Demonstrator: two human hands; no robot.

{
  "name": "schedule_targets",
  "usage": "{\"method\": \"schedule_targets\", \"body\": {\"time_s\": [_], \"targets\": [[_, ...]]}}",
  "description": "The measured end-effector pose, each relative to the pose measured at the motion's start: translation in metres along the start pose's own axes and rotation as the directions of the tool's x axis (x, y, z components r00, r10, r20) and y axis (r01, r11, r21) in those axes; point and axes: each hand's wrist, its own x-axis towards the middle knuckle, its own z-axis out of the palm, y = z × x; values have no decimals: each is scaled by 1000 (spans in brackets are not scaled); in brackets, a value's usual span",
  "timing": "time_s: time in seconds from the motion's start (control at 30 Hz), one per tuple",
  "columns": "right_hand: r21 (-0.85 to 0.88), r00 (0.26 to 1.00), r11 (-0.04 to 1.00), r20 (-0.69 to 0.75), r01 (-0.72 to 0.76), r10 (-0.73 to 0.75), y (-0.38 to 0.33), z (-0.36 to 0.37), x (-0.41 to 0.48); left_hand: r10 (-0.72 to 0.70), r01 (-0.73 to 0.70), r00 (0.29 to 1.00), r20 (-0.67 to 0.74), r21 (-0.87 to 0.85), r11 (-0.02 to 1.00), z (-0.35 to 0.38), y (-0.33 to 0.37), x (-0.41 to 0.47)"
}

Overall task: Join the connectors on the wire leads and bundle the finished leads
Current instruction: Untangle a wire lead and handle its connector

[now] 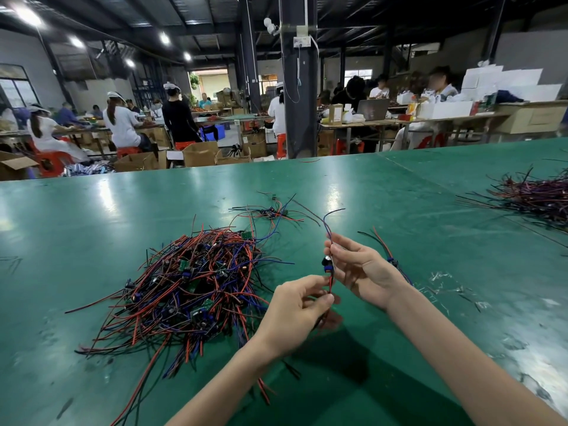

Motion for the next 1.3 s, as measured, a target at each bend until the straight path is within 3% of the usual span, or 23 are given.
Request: {"method": "schedule_targets", "body": {"time_s": [0.1, 0.2, 0.33, 0.47, 0.63, 1.03, 1.3], "targets": [[54, 996, 997, 72, -48, 44, -1, -2, -2, 14, -14, 1000, 28, 6, 1000, 1, -2, -1], [86, 988, 994, 143, -73, 60, 1, -3, -1, -49, 61, 996, 70, -188, 980, 2, 3, -2], [86, 963, 989, 254, -120, 95, 4, -2, -4, -156, 182, 983, 94, -564, 805, -2, 14, 1], [-27, 962, 995, 253, -99, 102, 8, 0, -4, -212, 221, 972, 100, -691, 689, -5, 16, 3], [-124, 973, 991, 216, -51, 77, 9, -1, -3, -229, 234, 968, 102, -700, 675, -7, 14, 4], [-373, 983, 928, 176, 22, 47, 13, 2, -4, -286, 240, 958, -5, -528, 814, -10, 5, 4], [-443, 985, 895, 167, 48, 30, 13, 4, -5, -324, 274, 946, 5, -547, 791, -12, 6, 4]]}}
